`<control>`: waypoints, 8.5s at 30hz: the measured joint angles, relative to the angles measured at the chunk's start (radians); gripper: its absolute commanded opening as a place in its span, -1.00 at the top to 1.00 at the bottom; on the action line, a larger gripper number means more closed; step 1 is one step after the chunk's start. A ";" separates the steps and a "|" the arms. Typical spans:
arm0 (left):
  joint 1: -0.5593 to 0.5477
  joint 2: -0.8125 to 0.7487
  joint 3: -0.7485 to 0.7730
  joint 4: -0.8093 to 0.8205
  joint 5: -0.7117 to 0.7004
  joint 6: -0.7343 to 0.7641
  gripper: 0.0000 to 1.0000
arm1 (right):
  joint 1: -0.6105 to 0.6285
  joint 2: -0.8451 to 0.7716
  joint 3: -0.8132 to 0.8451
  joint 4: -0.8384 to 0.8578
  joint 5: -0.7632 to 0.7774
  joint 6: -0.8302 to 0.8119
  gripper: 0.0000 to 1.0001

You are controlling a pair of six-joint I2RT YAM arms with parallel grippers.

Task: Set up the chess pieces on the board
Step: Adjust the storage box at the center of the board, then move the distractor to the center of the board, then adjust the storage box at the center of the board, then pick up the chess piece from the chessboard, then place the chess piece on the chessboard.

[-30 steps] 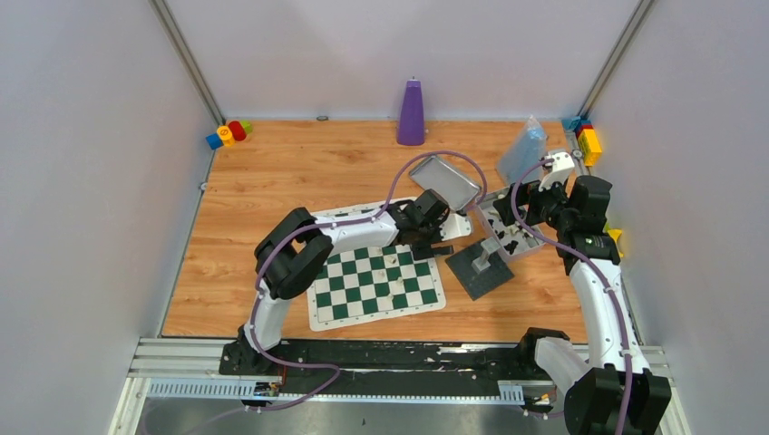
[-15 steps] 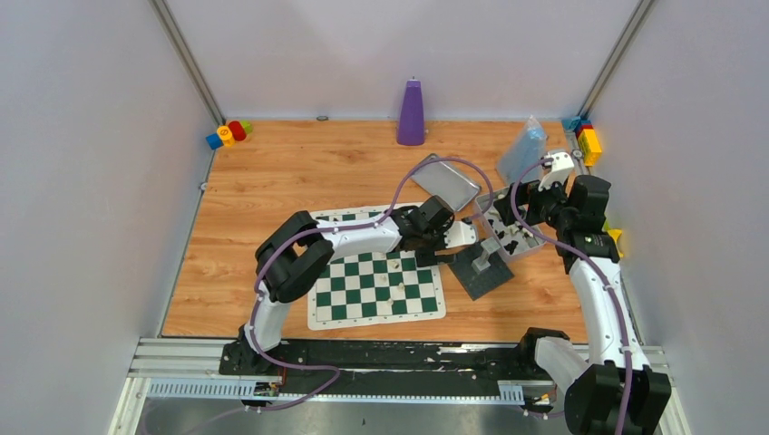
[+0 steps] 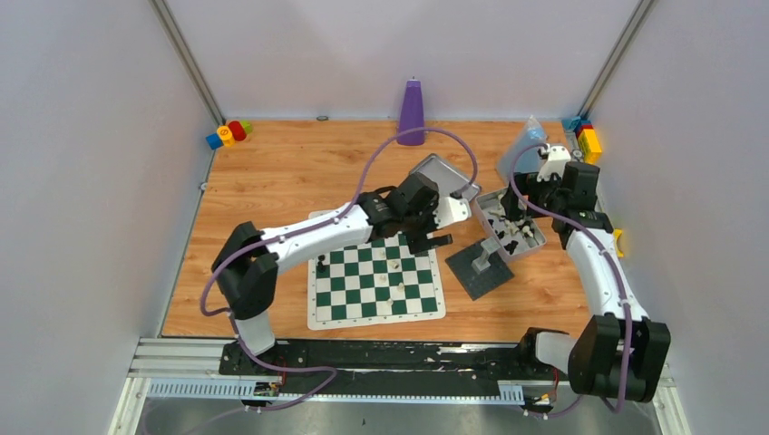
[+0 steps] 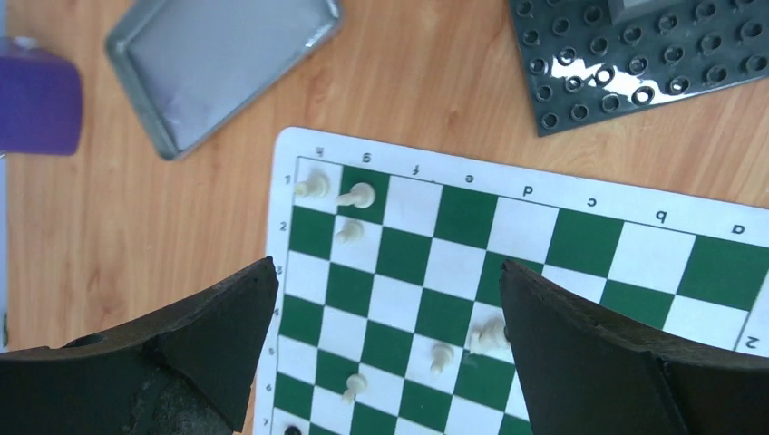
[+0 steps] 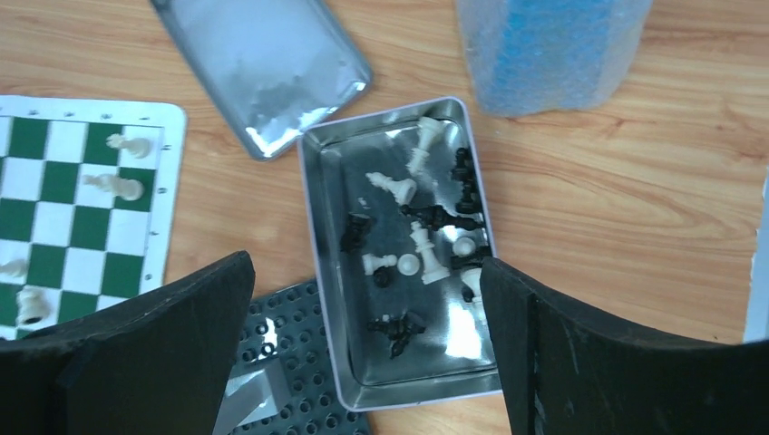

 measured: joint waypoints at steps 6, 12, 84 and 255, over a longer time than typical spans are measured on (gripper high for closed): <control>0.098 -0.147 0.000 -0.060 0.045 -0.039 -1.00 | 0.000 0.204 0.084 -0.024 0.120 -0.016 -0.45; 0.204 -0.259 -0.053 -0.096 0.047 -0.051 -1.00 | 0.000 0.406 0.138 -0.069 0.214 -0.060 -0.02; 0.378 -0.296 -0.093 -0.177 -0.018 -0.052 -1.00 | 0.247 0.494 0.459 -0.350 0.137 -0.078 -0.40; 0.355 0.390 0.474 -0.465 0.256 -0.095 0.68 | 0.309 0.179 0.060 -0.285 -0.032 -0.123 0.31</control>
